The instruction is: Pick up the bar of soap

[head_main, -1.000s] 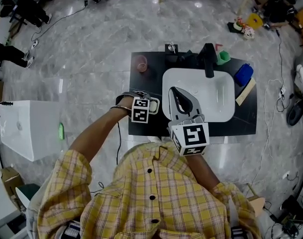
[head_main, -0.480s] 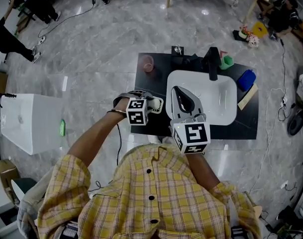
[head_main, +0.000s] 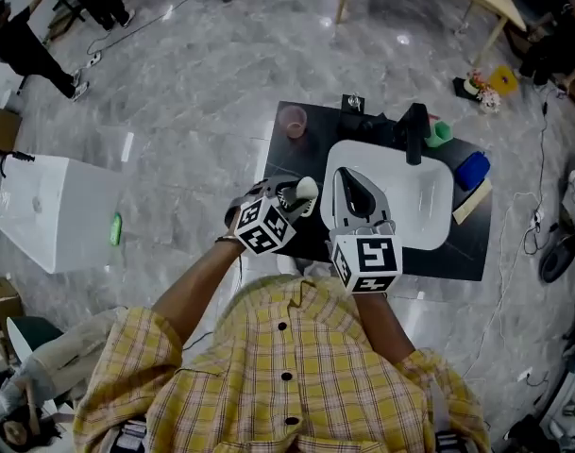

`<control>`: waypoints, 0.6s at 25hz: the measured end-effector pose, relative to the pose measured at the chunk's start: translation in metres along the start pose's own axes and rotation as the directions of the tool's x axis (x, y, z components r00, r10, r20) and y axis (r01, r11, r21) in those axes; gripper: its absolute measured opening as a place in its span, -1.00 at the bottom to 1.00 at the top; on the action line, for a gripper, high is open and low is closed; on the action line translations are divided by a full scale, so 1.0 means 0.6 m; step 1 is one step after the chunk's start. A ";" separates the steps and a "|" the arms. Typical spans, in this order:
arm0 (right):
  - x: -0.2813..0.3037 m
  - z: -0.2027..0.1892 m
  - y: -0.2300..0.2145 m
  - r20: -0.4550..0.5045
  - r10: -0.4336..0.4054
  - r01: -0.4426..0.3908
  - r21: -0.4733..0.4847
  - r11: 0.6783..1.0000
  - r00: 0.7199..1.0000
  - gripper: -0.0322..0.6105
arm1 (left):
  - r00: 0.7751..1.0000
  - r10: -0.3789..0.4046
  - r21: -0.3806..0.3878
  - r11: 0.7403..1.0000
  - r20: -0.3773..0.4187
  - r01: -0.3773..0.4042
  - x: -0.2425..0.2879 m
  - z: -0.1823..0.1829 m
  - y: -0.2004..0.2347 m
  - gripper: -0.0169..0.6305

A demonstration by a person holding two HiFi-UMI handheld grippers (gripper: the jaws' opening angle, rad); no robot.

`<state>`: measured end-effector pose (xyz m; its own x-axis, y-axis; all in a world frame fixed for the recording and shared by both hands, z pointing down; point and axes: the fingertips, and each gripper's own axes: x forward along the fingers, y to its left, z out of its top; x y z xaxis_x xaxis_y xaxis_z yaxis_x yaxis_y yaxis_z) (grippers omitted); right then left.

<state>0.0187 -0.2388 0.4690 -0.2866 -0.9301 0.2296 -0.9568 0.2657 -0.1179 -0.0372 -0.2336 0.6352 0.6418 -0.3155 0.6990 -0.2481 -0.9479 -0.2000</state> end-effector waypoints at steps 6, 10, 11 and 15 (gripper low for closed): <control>0.007 0.001 0.017 -0.001 0.030 -0.030 -0.017 0.999 1.000 -0.84 | 0.980 0.153 -0.202 0.971 0.129 -0.125 -0.054 0.035 0.026 -0.36; 0.009 -0.002 0.028 0.002 0.046 -0.046 -0.018 0.999 0.999 -0.83 | 0.943 0.268 -0.306 0.930 0.195 -0.201 -0.102 0.052 0.047 -0.36; 0.010 -0.003 0.031 0.003 0.051 -0.051 -0.019 0.998 0.999 -0.84 | 0.930 0.305 -0.328 0.917 0.208 -0.227 -0.116 0.057 0.051 -0.36; 0.015 0.000 0.042 0.005 0.070 -0.070 -0.028 0.997 0.998 -0.83 | 0.869 0.426 -0.397 0.864 0.251 -0.309 -0.169 0.082 0.068 -0.36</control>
<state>-0.0078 -0.2404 0.4681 -0.3524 -0.9105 0.2164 -0.9355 0.3367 -0.1067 -0.0769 -0.2426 0.5223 0.6345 -0.6894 0.3496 -0.7008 -0.7039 -0.1161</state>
